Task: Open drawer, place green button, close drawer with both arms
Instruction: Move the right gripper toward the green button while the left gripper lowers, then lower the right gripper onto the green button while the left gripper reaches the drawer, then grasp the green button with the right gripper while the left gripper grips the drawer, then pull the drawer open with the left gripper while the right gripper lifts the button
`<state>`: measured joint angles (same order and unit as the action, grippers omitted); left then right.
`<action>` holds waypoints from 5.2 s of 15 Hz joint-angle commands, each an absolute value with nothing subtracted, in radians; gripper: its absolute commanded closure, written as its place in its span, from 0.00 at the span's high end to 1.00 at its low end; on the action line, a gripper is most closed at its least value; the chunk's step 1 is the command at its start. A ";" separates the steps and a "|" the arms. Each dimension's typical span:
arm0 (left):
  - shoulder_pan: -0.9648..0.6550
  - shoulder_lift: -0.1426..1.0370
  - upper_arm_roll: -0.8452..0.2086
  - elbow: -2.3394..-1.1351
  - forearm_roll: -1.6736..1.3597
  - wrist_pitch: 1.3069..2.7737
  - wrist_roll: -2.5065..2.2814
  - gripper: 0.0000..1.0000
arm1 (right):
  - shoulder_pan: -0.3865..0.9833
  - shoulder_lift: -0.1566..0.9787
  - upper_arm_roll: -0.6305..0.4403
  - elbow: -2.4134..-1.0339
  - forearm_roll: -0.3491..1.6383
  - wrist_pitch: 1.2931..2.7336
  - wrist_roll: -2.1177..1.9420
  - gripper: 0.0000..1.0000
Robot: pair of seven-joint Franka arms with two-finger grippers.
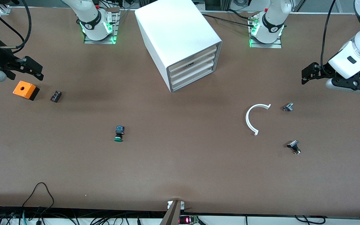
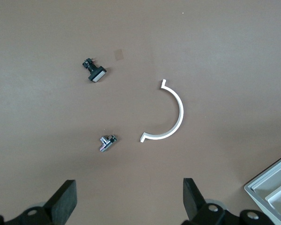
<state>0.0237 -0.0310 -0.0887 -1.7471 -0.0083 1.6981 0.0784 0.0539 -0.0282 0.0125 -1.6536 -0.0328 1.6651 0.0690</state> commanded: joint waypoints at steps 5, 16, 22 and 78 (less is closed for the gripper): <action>0.025 -0.015 -0.101 -1.697 -0.008 1.602 0.092 1.00 | 0.054 0.077 0.023 -1.626 -0.018 1.552 0.025 1.00; 0.023 0.101 -0.101 -1.698 -0.498 1.313 0.104 1.00 | 0.176 0.321 0.023 -1.670 0.048 1.891 0.049 1.00; 0.020 0.290 -0.184 -1.703 -0.715 1.360 0.246 1.00 | 0.198 0.409 0.038 -1.756 0.064 2.158 0.051 1.00; 0.025 0.594 -0.305 -2.054 -1.177 1.987 1.062 0.00 | 0.507 0.612 0.031 -1.009 0.199 1.658 1.131 0.00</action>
<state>0.0214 0.5847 -0.3179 -2.1076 -1.2199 1.9939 1.1068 0.4475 0.6082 0.0442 -1.0429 0.1947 1.6632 1.0089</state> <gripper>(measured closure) 0.885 0.577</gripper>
